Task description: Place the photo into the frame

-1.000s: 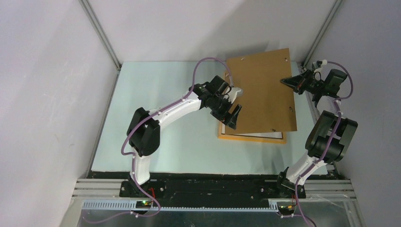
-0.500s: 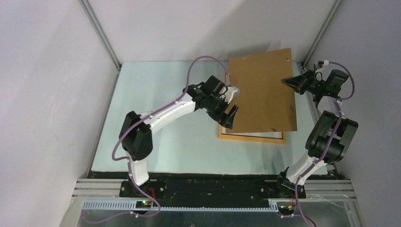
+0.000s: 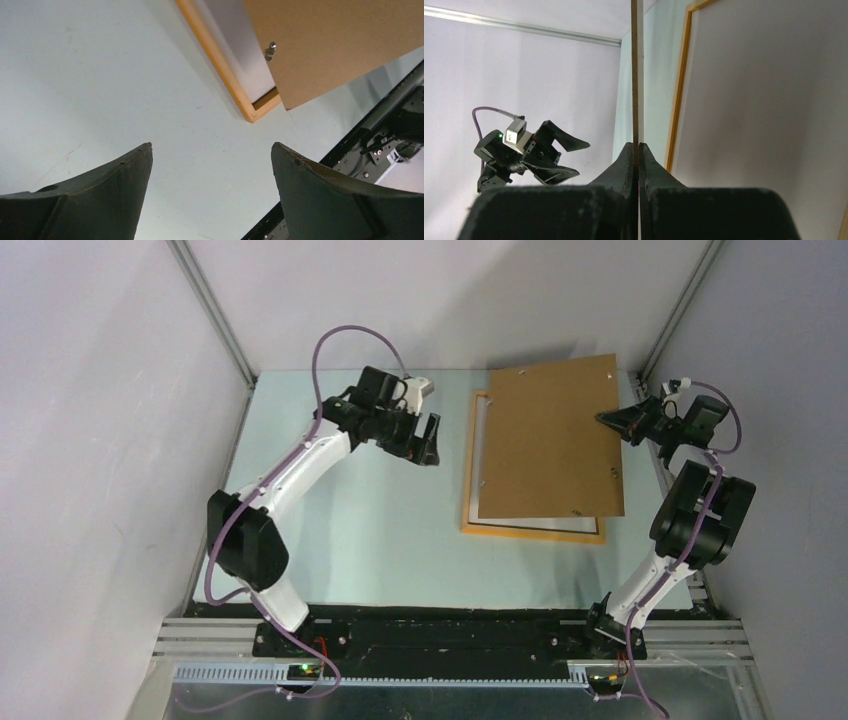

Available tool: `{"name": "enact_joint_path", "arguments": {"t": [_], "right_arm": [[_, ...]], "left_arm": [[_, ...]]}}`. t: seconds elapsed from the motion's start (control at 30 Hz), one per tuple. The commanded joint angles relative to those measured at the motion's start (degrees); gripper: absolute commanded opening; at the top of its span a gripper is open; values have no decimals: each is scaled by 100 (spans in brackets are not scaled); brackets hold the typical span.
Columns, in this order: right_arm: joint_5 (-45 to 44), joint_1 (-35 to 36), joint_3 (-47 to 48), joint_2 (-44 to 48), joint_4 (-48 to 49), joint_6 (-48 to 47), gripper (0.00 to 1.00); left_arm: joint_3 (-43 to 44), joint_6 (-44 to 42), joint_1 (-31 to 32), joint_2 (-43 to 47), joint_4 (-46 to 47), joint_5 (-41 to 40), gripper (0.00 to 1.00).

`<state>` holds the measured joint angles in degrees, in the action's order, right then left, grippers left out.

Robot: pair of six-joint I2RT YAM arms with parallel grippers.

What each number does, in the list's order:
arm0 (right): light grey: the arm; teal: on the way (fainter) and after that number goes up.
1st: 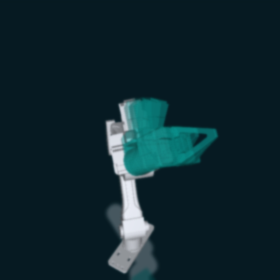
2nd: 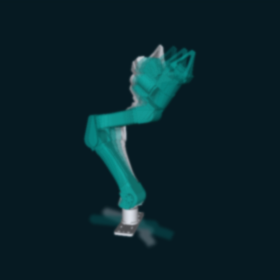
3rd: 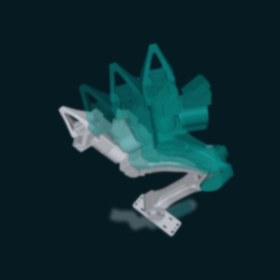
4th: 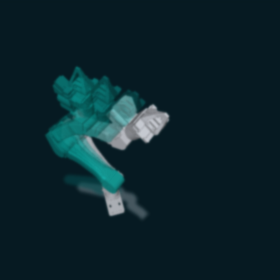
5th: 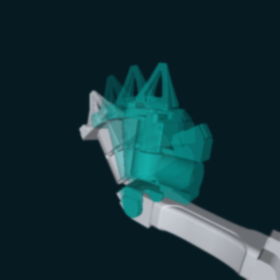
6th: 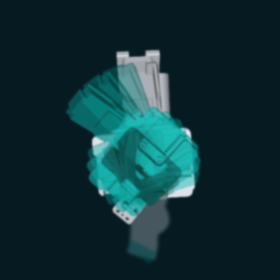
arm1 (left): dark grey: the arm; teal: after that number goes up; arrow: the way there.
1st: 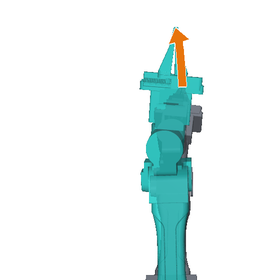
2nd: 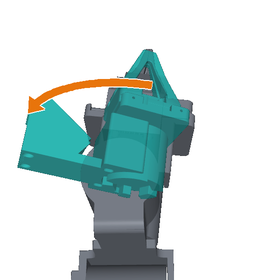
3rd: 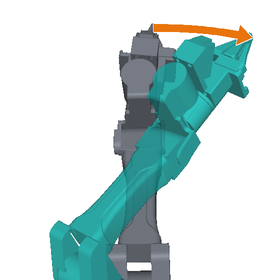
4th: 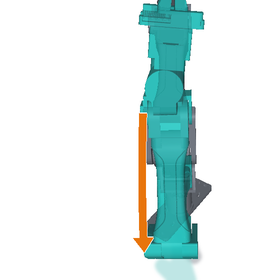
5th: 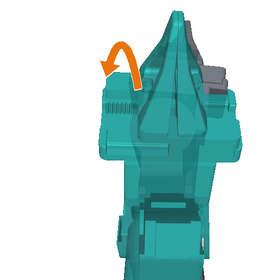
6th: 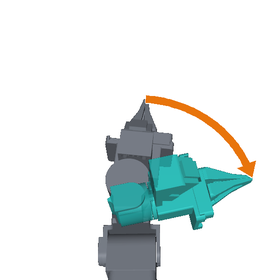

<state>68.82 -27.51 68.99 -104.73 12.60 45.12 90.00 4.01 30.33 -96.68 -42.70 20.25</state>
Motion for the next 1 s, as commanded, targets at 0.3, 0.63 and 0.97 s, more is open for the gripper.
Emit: {"name": "enact_joint_path", "arguments": {"t": [0.3,0.63,0.97], "right_arm": [[-14,88,98,-775,859,332,0],[-46,193,234,-1133,912,322,0],[-57,343,312,-1369,1051,400,0]], "left_arm": [[-201,-193,-402,574,56,5,93],[-261,-211,-400,567,77,11,93],[-319,-242,-407,581,94,-11,93]]}}
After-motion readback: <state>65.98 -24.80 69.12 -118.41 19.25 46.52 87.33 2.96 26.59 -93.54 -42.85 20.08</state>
